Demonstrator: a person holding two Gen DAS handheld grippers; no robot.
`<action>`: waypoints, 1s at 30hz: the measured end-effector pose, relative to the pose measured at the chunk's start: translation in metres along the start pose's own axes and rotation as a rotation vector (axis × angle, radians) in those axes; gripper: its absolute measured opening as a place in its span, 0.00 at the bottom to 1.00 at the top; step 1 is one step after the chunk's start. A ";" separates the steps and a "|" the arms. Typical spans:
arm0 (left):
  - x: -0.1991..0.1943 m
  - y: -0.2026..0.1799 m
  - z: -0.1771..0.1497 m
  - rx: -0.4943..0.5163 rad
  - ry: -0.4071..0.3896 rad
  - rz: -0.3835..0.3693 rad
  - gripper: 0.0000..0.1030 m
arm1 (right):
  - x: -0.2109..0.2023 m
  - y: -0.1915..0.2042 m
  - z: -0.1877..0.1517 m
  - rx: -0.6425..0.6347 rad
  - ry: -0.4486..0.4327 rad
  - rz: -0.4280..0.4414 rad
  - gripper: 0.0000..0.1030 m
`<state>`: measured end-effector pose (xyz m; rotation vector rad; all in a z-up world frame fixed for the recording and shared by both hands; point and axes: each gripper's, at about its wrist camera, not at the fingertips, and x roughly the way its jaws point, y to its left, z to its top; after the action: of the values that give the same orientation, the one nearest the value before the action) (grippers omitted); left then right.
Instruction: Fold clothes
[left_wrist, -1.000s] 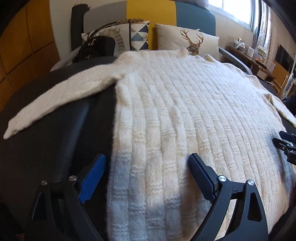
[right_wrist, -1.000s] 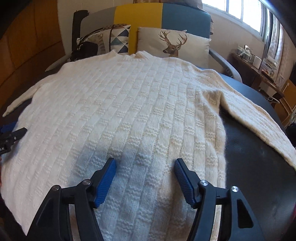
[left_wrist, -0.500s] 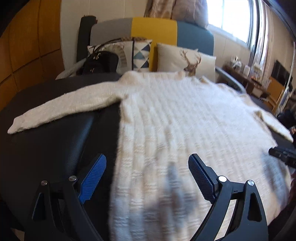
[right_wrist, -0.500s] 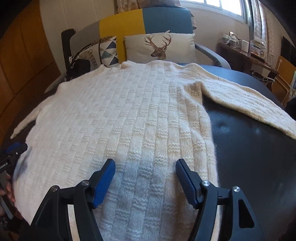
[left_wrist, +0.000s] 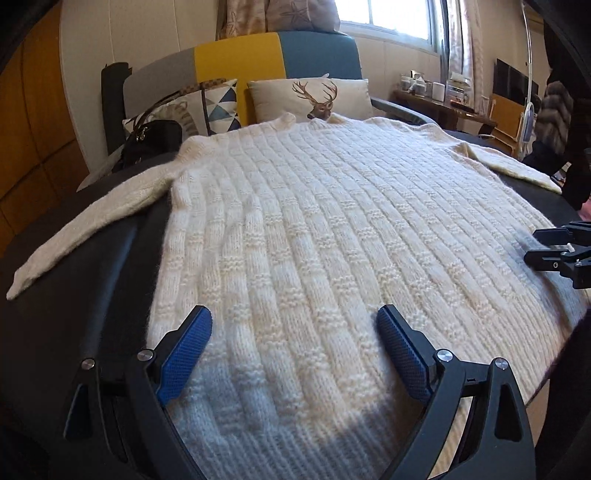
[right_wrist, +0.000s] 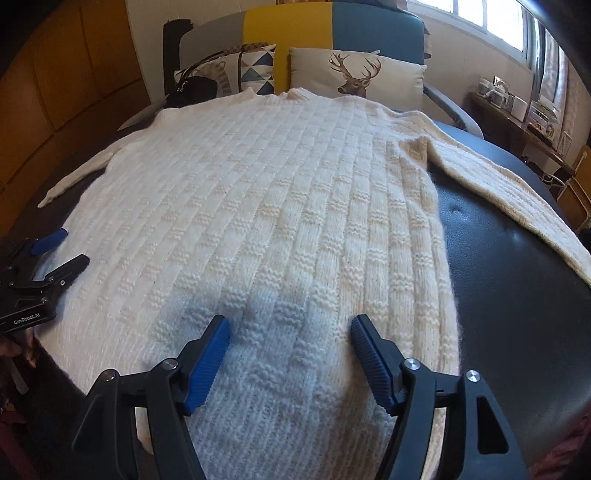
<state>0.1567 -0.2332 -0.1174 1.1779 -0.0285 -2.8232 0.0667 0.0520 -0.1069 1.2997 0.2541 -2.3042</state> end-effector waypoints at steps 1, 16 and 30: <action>-0.002 0.001 0.006 -0.005 0.000 -0.007 0.90 | 0.000 -0.001 0.003 -0.011 0.016 0.013 0.67; 0.074 0.026 0.080 -0.028 0.105 0.075 0.90 | 0.065 -0.089 0.115 0.100 -0.021 -0.048 0.66; 0.072 0.036 0.074 -0.028 0.112 0.051 0.91 | 0.046 -0.093 0.136 0.119 -0.097 -0.067 0.66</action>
<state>0.0560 -0.2765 -0.1142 1.3078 -0.0111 -2.7005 -0.1018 0.0662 -0.0798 1.2482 0.1313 -2.4644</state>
